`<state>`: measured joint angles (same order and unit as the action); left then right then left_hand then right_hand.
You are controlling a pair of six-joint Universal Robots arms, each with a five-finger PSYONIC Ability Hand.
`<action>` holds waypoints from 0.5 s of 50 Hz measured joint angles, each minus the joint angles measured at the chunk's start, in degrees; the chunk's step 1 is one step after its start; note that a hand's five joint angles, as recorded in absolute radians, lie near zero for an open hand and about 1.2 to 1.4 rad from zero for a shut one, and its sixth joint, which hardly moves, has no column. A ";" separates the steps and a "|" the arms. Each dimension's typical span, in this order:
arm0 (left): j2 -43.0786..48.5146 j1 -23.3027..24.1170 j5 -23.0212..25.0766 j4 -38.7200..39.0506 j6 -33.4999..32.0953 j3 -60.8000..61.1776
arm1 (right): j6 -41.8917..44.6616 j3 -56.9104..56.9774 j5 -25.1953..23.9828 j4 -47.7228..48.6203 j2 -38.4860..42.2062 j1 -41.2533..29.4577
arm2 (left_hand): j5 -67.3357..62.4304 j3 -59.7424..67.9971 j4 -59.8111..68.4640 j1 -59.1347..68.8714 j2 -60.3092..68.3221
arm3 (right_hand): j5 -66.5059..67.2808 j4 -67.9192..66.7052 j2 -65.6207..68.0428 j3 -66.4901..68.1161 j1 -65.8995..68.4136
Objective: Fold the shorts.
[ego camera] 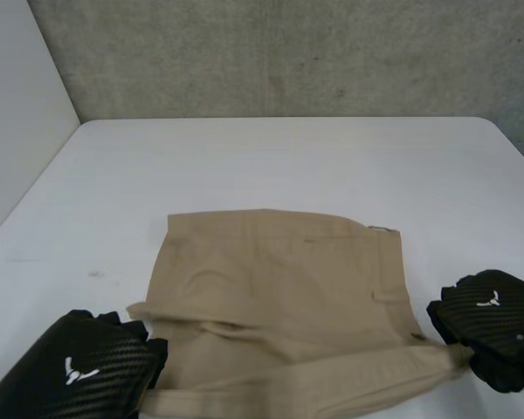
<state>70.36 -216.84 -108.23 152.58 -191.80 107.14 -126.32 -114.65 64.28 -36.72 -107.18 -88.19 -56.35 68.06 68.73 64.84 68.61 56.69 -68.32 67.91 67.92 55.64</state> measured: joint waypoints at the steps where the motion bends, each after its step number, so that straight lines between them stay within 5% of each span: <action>1: -0.42 -0.04 0.33 -0.66 0.09 -0.21 | 1.33 0.04 -0.78 -1.50 -0.53 1.18 | -0.03 0.00 0.00 0.00 0.00 | 0.00 0.00 0.00 0.00 0.00; 11: -2.90 -2.20 3.16 -4.05 1.44 0.30 | 5.83 -0.16 -9.13 -7.47 -2.74 8.93 | -0.02 0.00 0.00 0.00 0.00 | 0.00 0.00 0.00 0.00 0.00; 16: 0.78 -9.33 4.93 0.61 1.20 1.63 | 5.71 -0.68 -14.83 -5.85 -0.36 11.66 | -0.02 0.00 0.02 0.00 0.00 | 0.00 0.00 0.00 0.00 0.00; 25: 13.50 -19.11 14.08 10.92 -3.79 -2.72 | -0.44 2.15 -15.49 1.96 9.32 8.09 | -0.01 0.00 0.03 0.00 0.06 | 0.00 0.00 0.00 0.00 0.00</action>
<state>83.85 -235.95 -94.15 163.49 -195.59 104.42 -126.76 -112.50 48.79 -34.76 -97.86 -80.10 -56.36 68.07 68.75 64.84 68.67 56.69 -68.32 67.91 67.92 55.64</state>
